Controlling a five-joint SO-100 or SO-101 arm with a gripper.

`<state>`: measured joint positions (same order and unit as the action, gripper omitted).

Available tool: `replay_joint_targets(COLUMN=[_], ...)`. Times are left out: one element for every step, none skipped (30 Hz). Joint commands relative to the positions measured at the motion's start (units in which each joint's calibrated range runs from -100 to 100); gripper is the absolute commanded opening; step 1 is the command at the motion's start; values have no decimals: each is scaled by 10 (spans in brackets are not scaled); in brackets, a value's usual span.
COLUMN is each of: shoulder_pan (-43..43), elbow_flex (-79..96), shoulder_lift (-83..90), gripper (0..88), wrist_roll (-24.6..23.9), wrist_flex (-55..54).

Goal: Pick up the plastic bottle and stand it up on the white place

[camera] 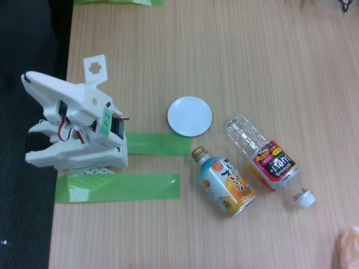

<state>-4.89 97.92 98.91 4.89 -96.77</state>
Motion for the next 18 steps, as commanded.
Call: replay_joint_targets(shoulder_pan=[-1,-2,-2,-2,-2,-2,-2,1,2,2,2,2,2,3,3,3,3,3], elbow_flex=[-44,-53,-63,-74,-88,-102,-115,-130,-152,-165,-183,-201,-220,-239,-259,-280,-299,-321], shoulder_lift=[-4,-4,-4,-4,-4,-4,-4,-4,-4,-4,-4,-4,-4,-4,-4,-4,-4,-4], gripper=[16,16,16,16,14,13,13,13,13,13,14,14,15,15,15,15,15,15], wrist_roll=[-1,-1,-1,-1,-1,-1,-1,-1,1,2,3,3,3,3,3,3,3,3], wrist_flex=[10,10,10,10,11,11,18,35,60,75,99,120,143,168,196,225,256,296])
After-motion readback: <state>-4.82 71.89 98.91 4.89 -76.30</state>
